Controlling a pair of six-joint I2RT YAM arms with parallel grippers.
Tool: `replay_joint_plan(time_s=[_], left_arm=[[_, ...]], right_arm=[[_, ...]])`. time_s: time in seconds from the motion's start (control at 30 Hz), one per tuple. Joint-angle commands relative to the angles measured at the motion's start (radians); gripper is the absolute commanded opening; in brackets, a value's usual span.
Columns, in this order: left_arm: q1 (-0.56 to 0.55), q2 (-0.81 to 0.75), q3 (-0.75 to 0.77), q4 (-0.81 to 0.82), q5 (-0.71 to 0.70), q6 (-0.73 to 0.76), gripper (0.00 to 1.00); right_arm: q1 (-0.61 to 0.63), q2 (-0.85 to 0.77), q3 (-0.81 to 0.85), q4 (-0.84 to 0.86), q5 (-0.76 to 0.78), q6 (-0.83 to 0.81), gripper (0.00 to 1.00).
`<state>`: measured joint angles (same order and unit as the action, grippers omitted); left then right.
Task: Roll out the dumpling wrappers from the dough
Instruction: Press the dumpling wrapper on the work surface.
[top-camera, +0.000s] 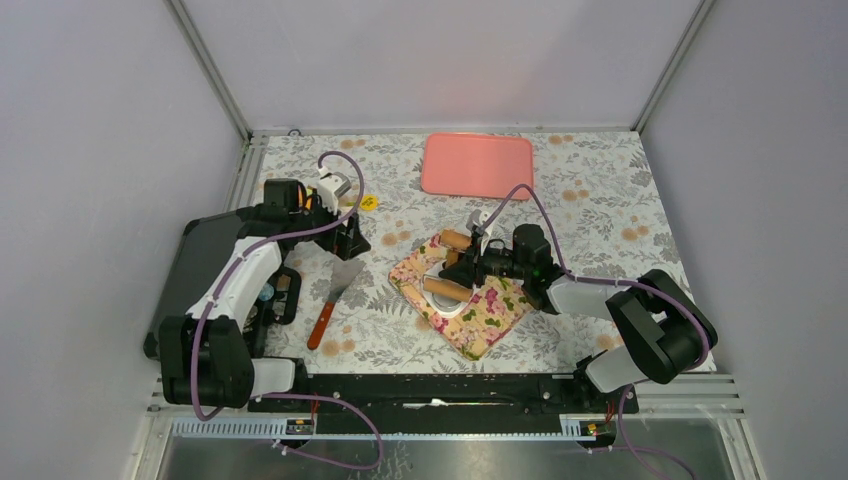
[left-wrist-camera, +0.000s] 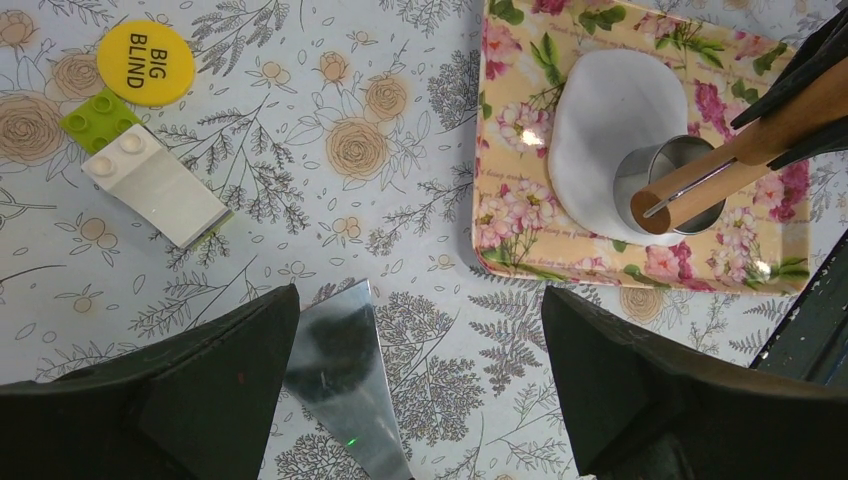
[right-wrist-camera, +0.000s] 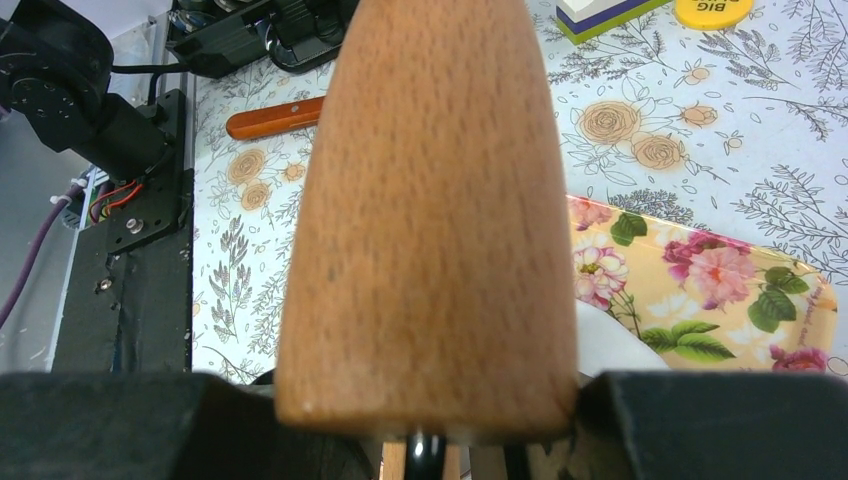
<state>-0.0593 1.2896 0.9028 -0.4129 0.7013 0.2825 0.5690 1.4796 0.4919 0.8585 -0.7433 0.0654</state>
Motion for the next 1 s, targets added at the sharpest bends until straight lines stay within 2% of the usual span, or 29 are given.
replay_joint_plan(time_s=[0.0,0.33,0.73,0.97], left_arm=[[0.01,-0.041,-0.008,0.053,0.043,-0.003,0.99],[0.019,-0.057,-0.013,0.057,0.05,-0.007,0.99],[0.027,-0.083,-0.02,0.065,0.055,-0.009,0.99],[0.029,-0.094,-0.022,0.07,0.061,-0.012,0.99]], right_arm=[[0.013,0.013,-0.024,-0.01,0.029,-0.061,0.0],[0.035,0.026,-0.044,-0.107,0.059,-0.161,0.0],[0.042,0.061,-0.009,-0.21,0.08,-0.161,0.0],[0.042,0.074,-0.034,-0.214,0.081,-0.158,0.0]])
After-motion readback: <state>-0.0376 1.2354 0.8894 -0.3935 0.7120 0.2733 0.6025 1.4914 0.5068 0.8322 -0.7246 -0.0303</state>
